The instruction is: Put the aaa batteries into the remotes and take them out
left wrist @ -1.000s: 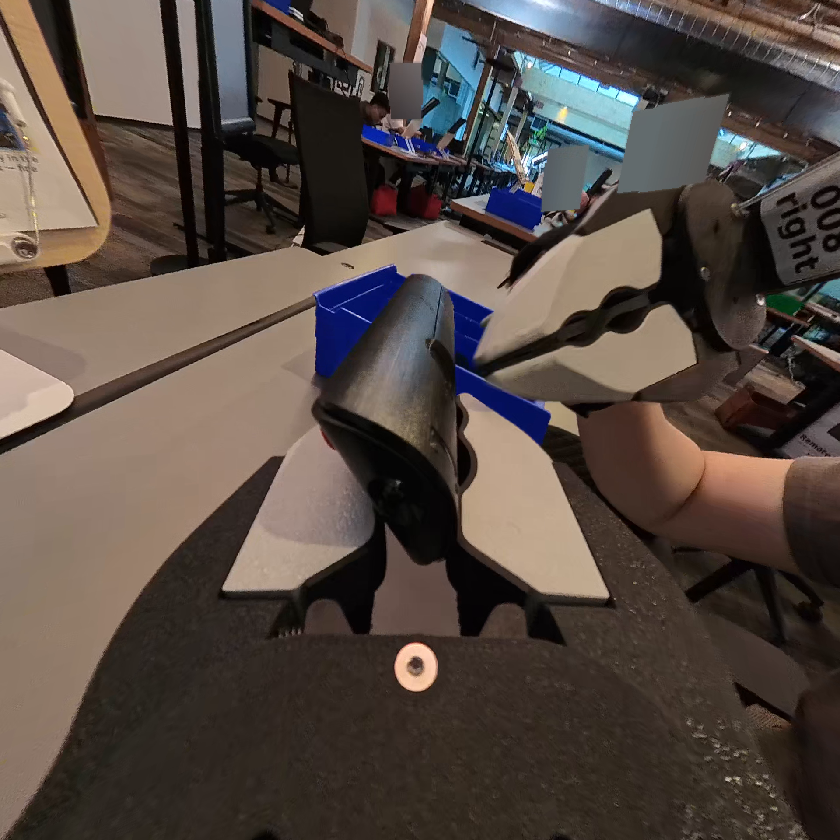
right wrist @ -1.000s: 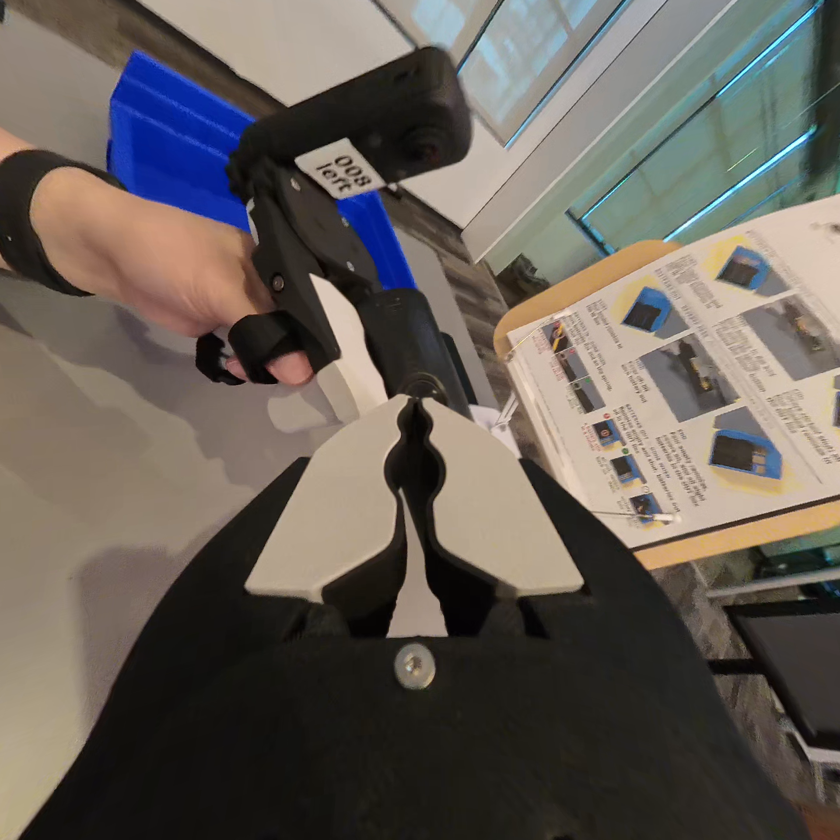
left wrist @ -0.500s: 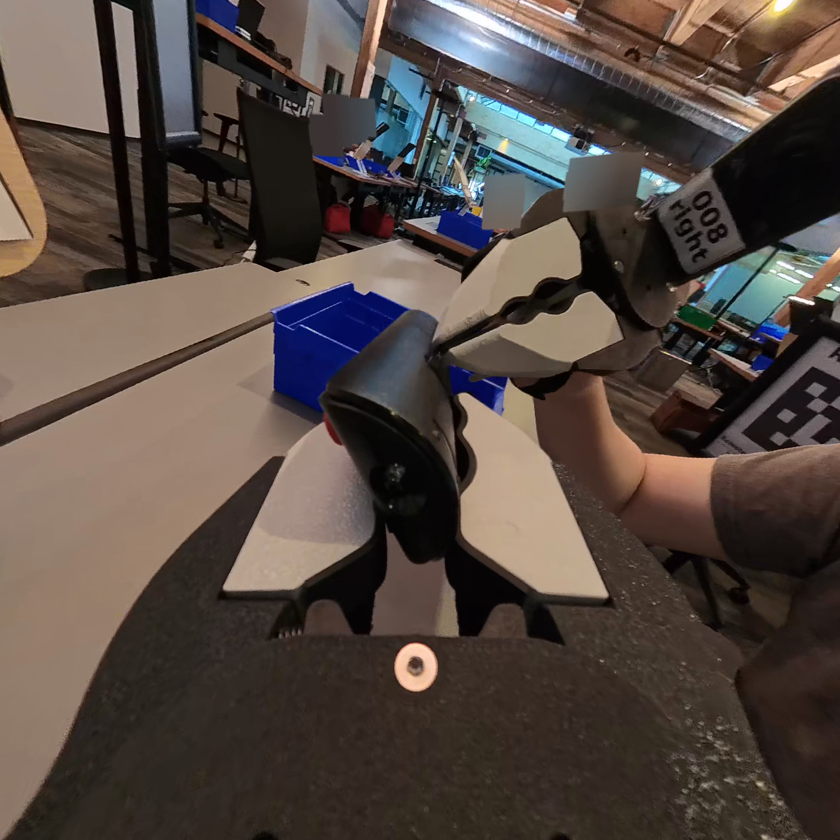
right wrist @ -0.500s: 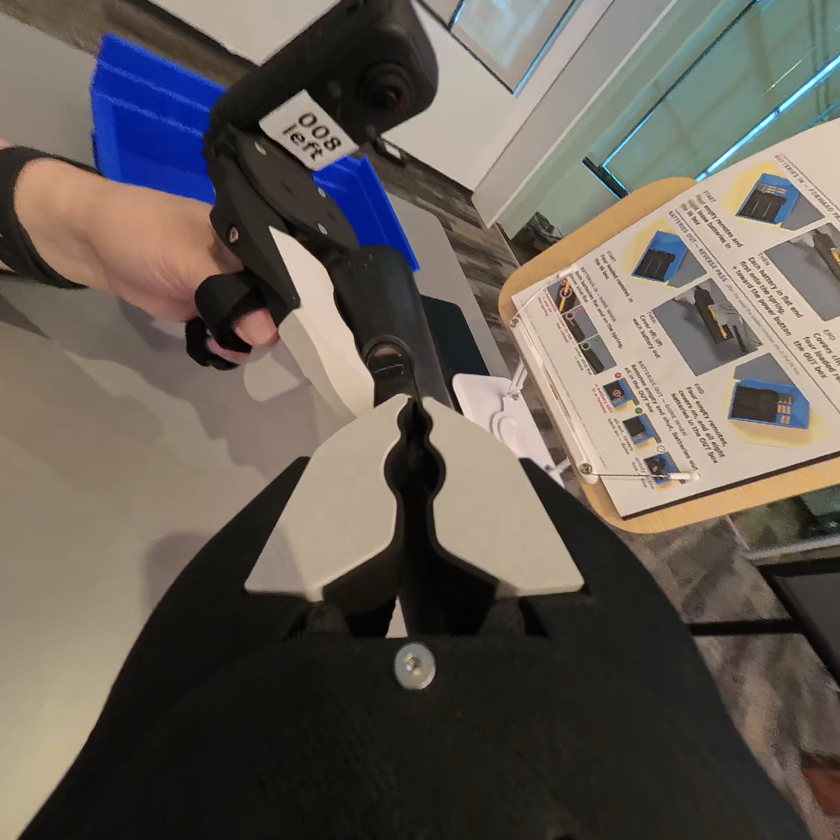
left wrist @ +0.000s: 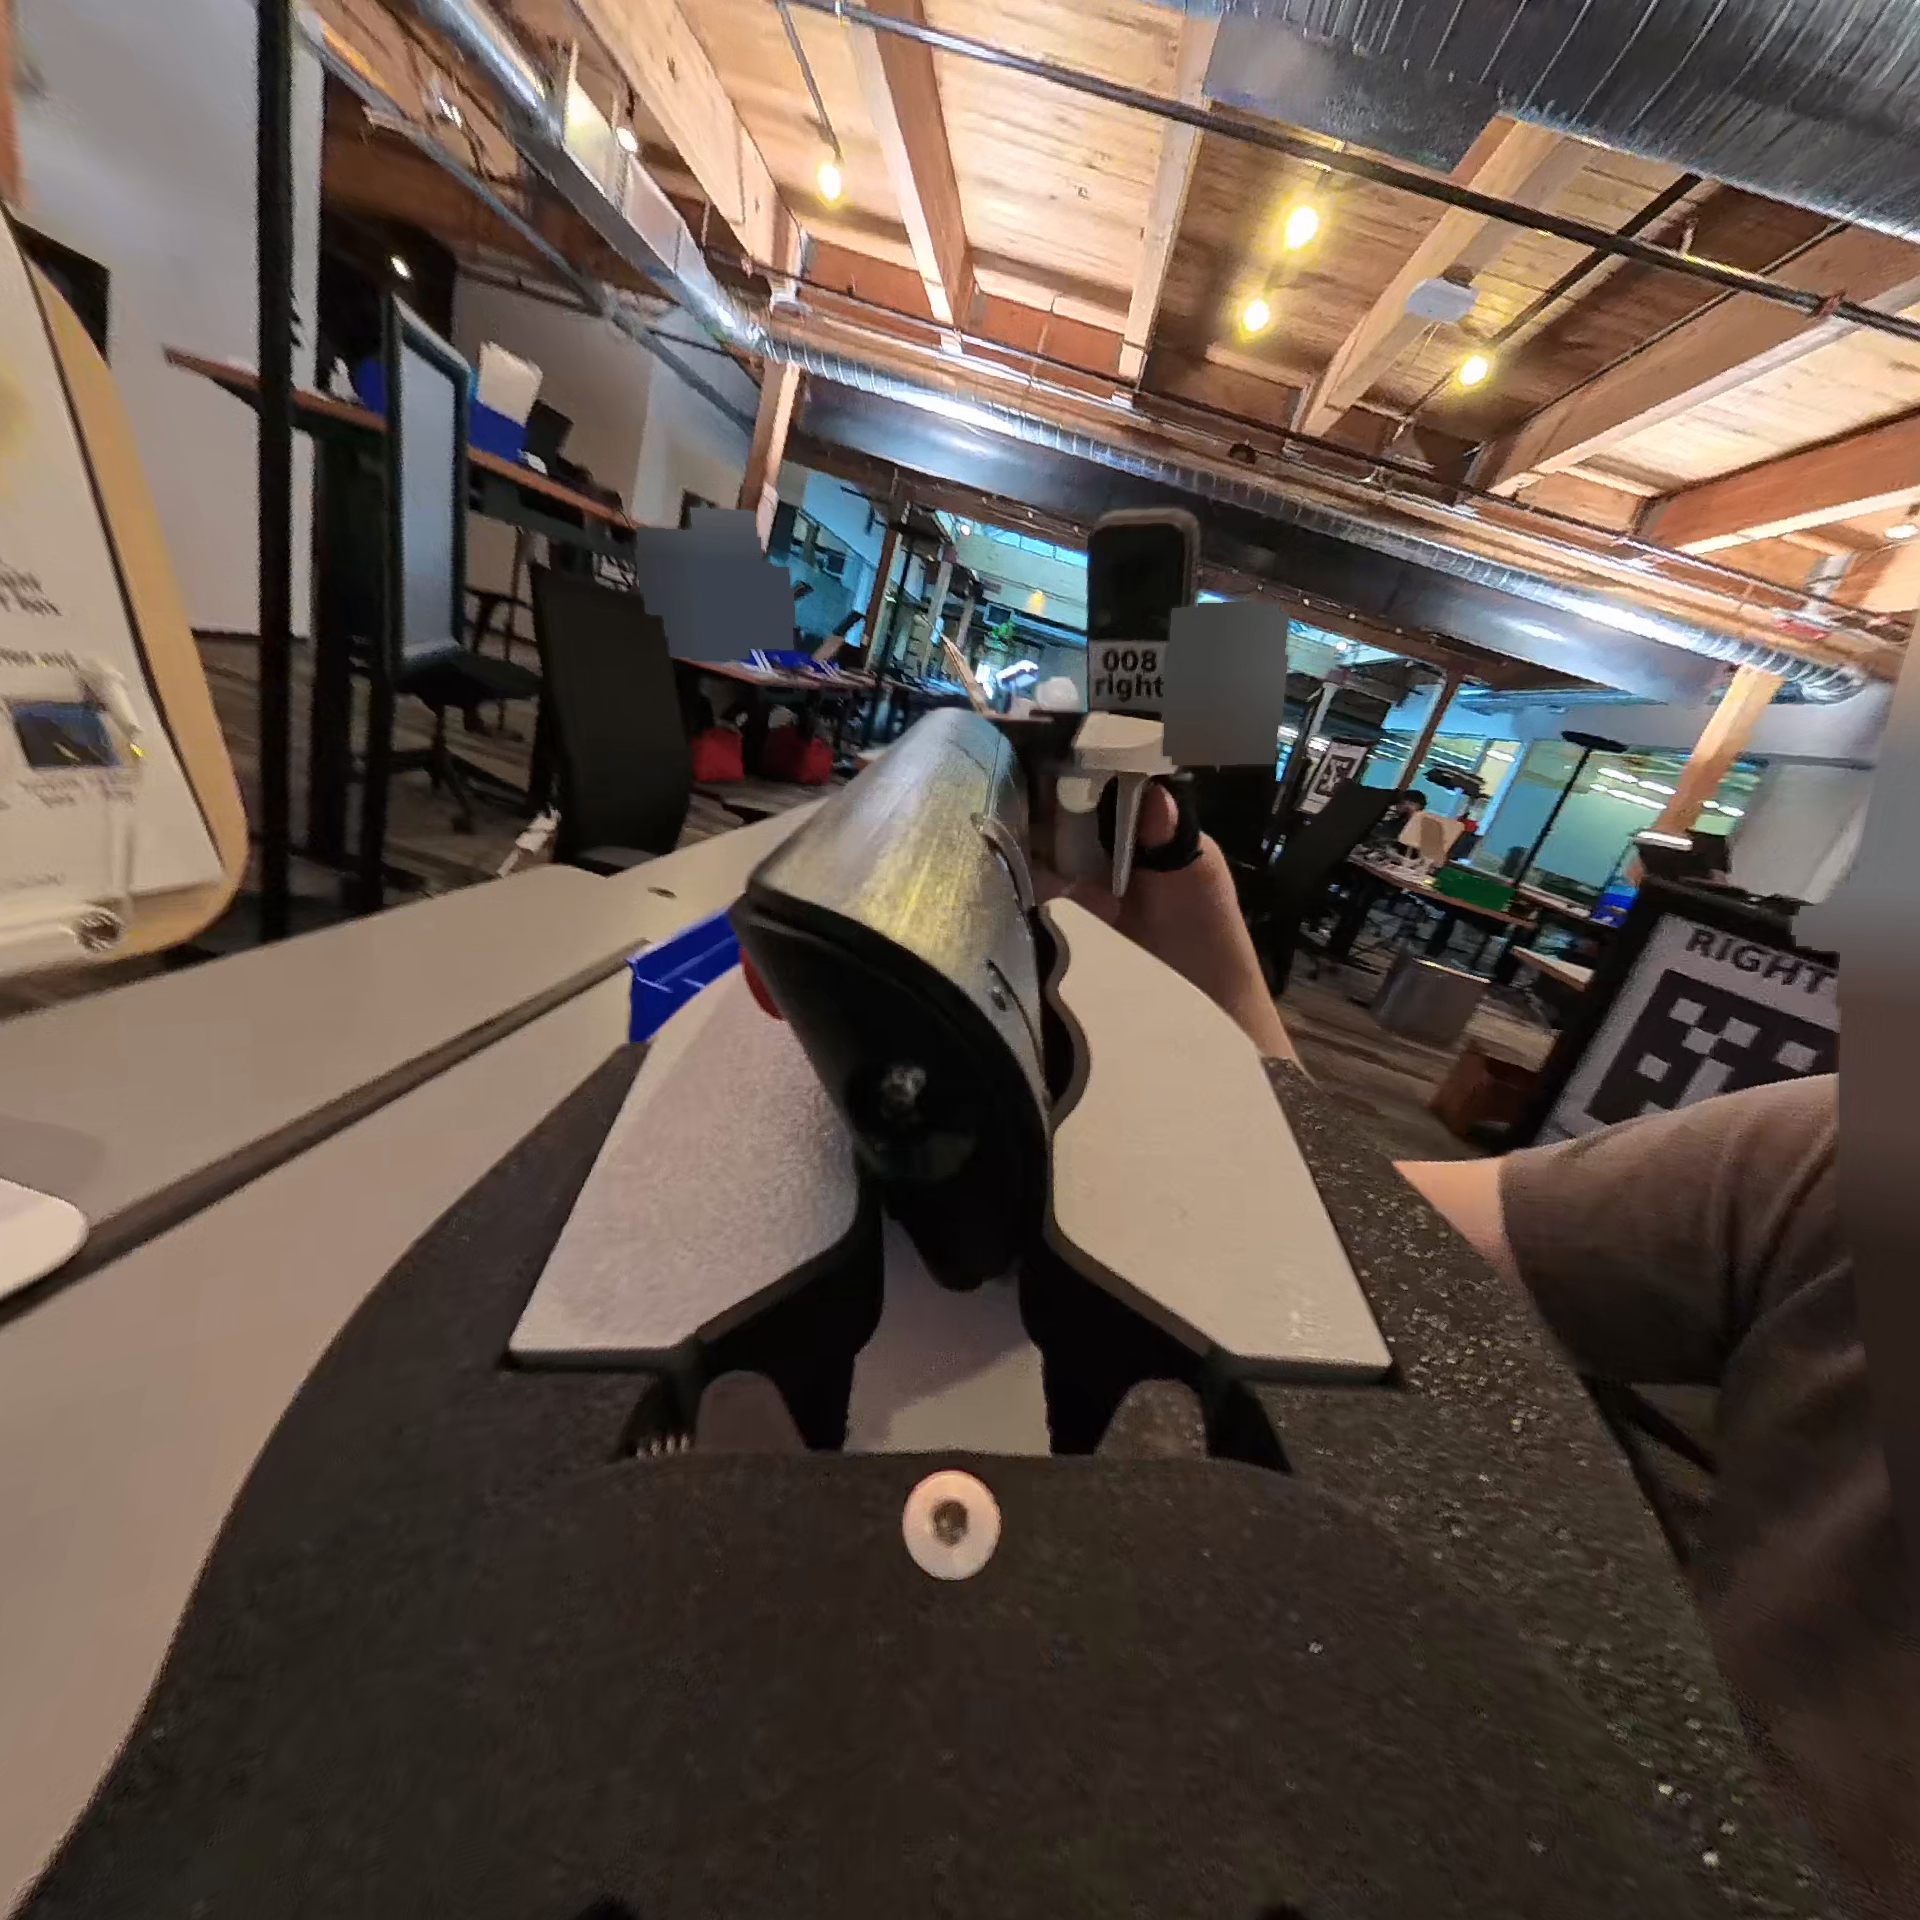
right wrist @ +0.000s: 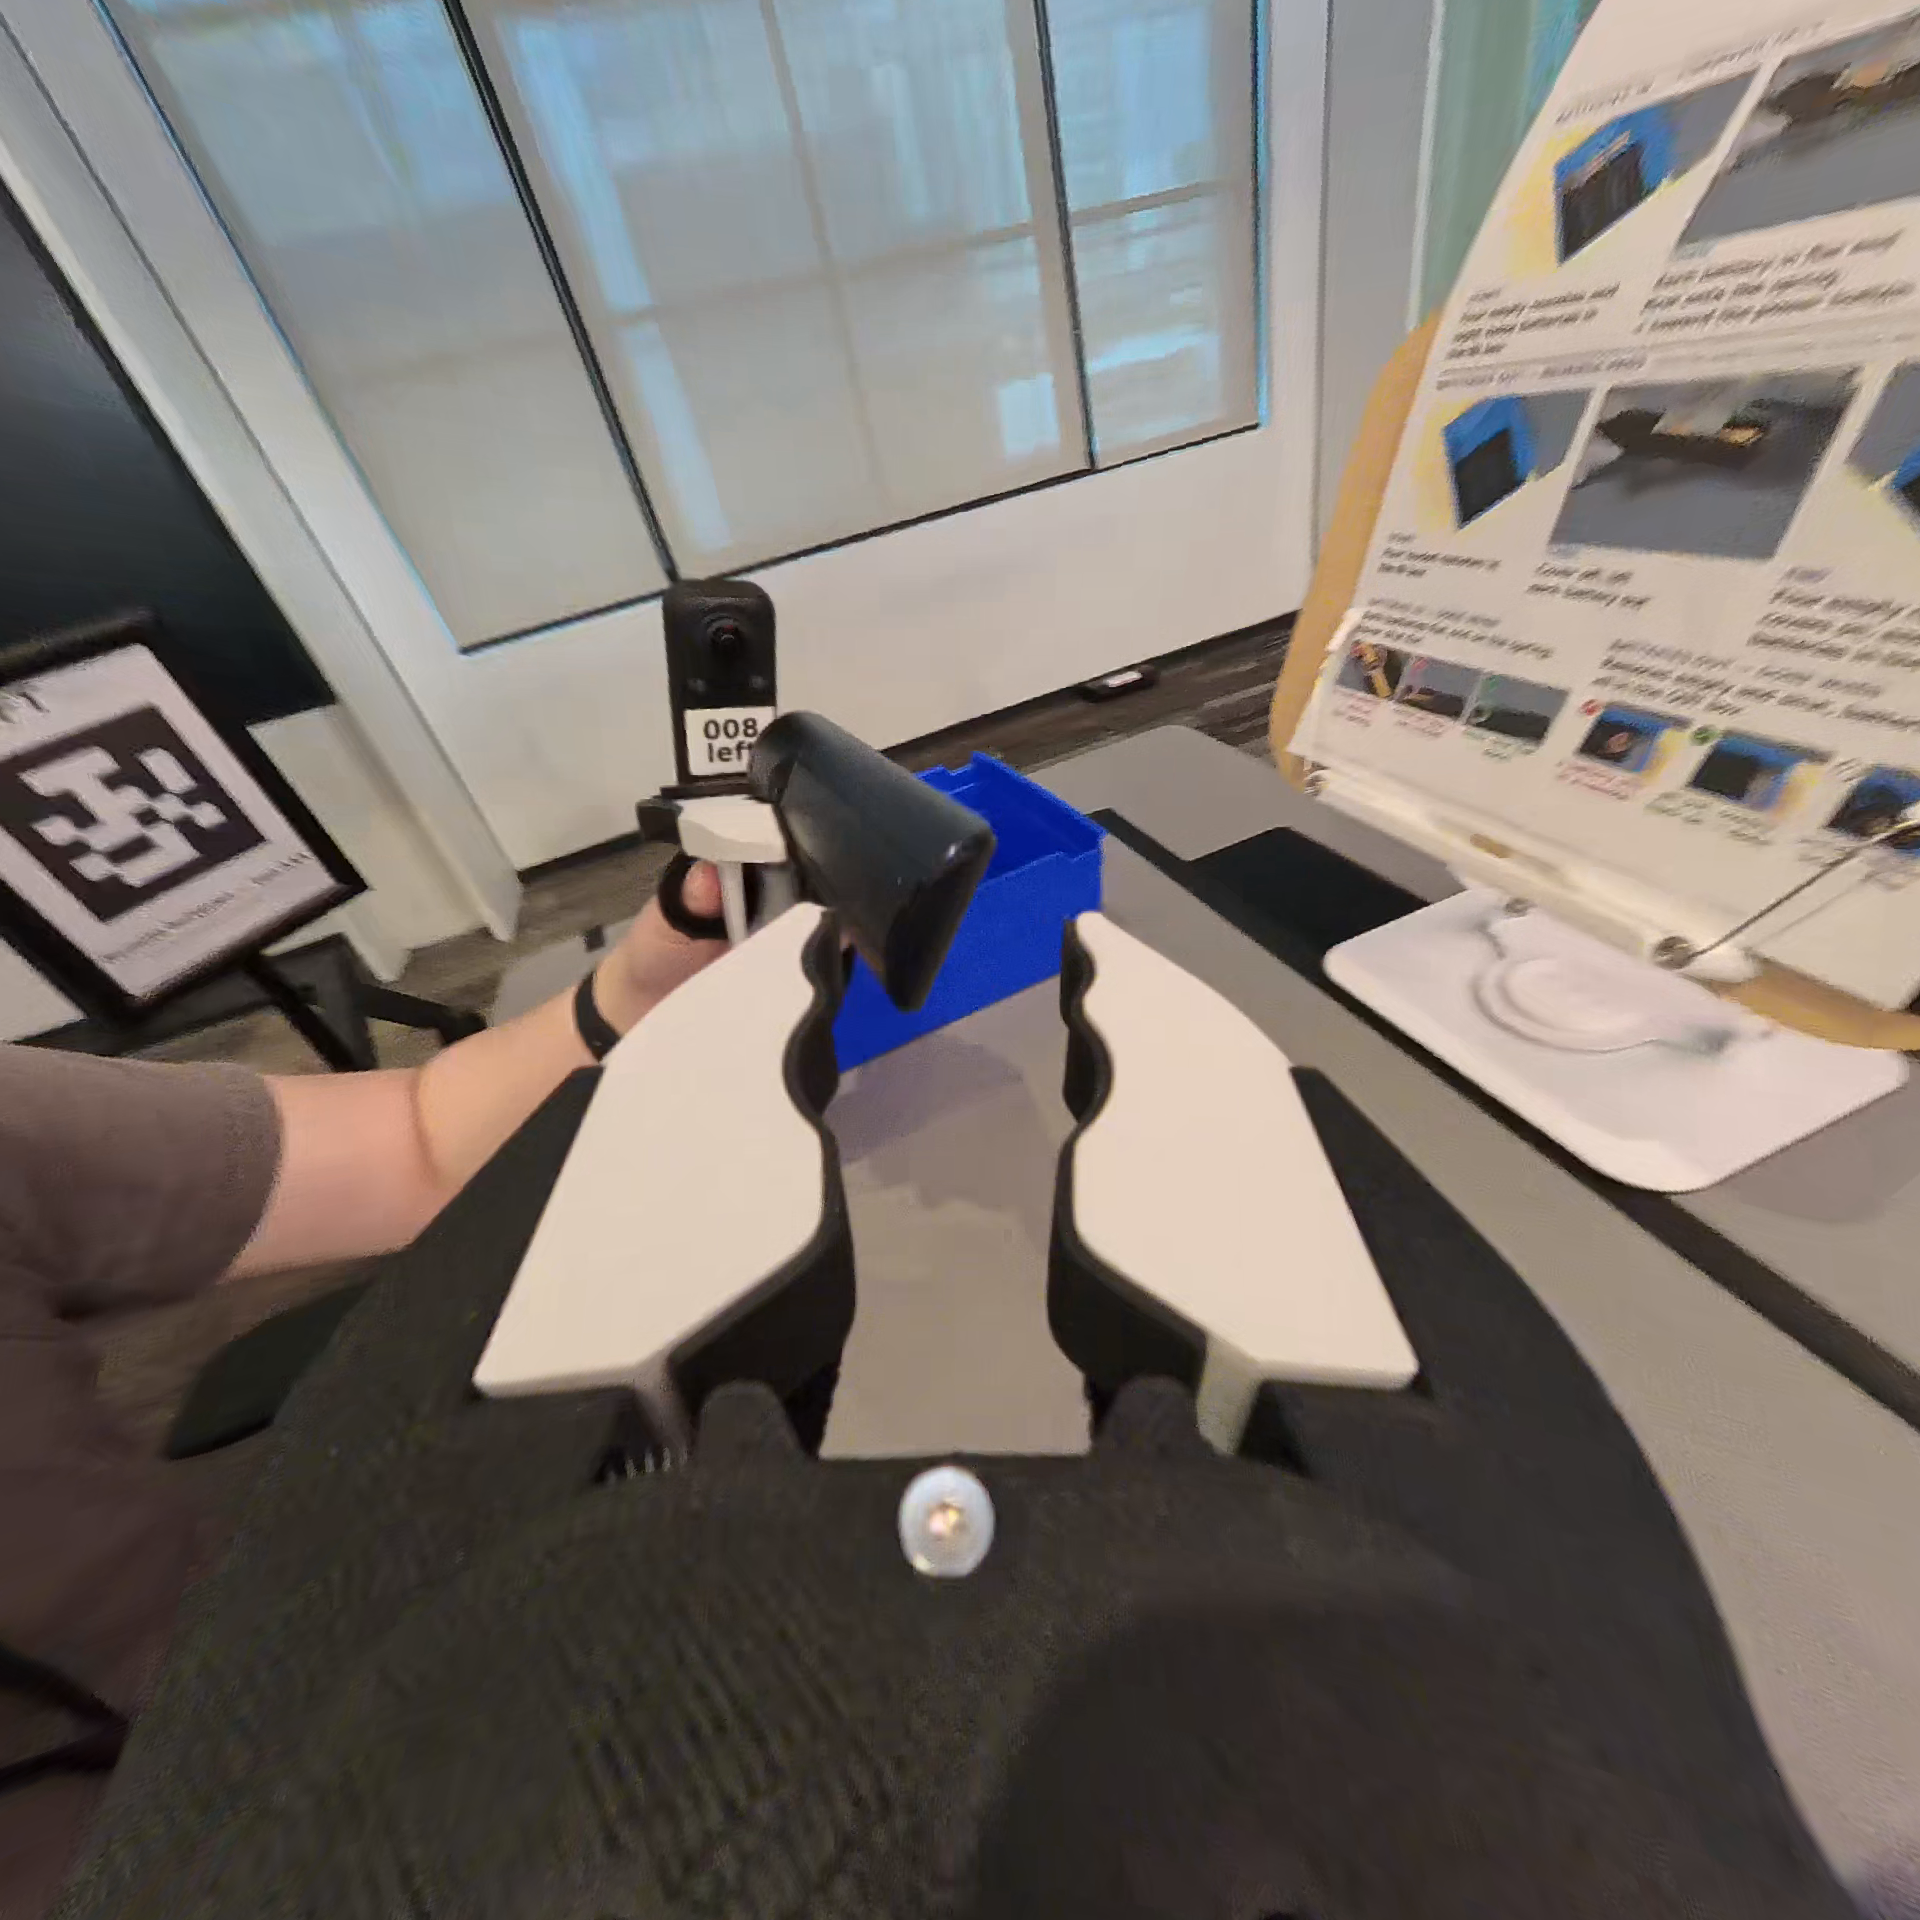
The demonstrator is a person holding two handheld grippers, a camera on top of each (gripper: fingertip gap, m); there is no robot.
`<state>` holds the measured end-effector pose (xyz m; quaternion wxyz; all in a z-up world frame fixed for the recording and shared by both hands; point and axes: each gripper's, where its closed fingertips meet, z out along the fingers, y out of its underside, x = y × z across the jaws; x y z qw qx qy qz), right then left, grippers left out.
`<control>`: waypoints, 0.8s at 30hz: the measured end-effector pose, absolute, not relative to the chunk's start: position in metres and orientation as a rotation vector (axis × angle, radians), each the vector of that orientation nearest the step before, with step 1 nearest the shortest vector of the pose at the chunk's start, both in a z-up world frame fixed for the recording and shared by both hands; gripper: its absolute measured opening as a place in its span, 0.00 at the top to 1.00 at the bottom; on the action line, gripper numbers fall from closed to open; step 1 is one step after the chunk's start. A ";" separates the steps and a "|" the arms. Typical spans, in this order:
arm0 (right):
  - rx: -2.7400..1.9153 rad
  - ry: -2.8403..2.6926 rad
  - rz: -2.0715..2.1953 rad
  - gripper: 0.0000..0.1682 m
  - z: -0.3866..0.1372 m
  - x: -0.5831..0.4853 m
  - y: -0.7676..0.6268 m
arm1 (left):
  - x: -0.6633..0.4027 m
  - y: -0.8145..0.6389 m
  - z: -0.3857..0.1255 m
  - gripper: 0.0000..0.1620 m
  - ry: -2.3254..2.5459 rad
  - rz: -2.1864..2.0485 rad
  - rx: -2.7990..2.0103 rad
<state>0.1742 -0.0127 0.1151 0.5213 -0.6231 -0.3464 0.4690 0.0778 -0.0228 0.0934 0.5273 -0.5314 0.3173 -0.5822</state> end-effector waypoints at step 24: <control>-1.436 -0.928 1.467 0.84 0.109 0.131 -0.047 | 0.087 -0.050 0.100 0.83 0.929 -1.340 -1.144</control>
